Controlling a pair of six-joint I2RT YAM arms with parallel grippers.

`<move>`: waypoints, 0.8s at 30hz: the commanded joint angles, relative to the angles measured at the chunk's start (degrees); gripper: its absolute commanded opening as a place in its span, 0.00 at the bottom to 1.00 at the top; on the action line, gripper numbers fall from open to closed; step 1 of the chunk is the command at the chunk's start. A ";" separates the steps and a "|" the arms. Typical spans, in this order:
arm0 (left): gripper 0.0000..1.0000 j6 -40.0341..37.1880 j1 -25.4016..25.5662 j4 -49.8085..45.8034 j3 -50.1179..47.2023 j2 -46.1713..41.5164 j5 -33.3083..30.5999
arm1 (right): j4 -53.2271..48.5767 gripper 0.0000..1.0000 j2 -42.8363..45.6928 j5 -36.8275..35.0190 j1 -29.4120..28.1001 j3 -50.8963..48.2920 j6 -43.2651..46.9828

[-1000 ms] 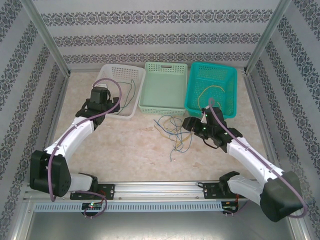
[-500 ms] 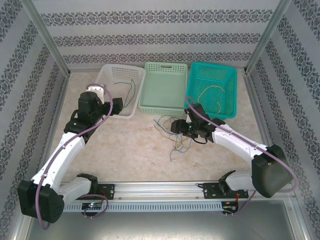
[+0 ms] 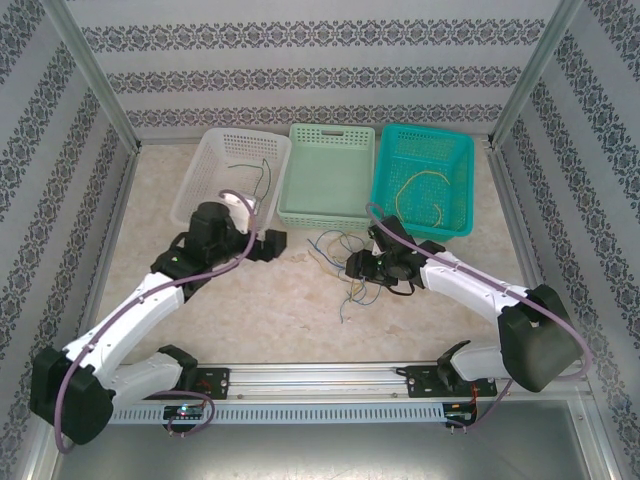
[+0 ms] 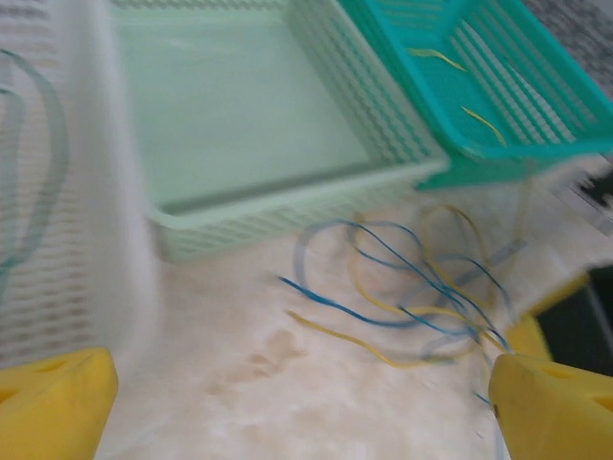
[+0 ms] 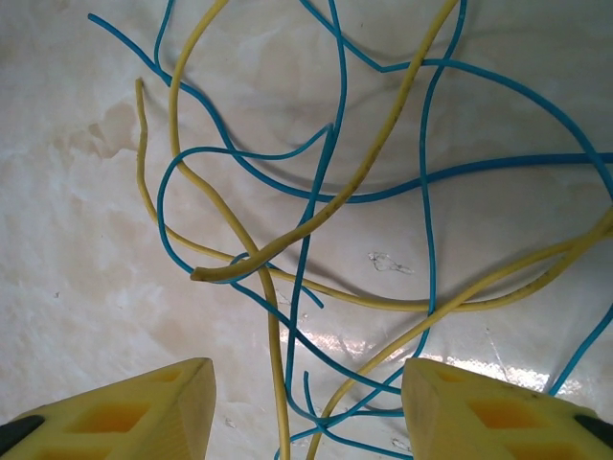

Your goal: Untangle the cables

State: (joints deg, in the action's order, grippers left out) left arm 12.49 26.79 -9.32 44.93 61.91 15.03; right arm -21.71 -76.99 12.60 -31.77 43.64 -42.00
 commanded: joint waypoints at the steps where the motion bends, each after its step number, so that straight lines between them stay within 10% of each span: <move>1: 0.96 2.89 4.95 4.16 -2.03 2.83 5.42 | -0.73 0.58 2.13 -2.89 -0.24 -0.78 -0.45; 24: 0.69 14.41 14.12 11.52 7.72 29.83 23.82 | -0.78 0.64 22.21 -2.89 10.84 -16.14 -4.63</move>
State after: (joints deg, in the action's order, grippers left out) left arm 24.38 39.77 -0.84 51.13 91.42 36.51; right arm -22.28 -56.45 9.69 -21.47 28.64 -46.74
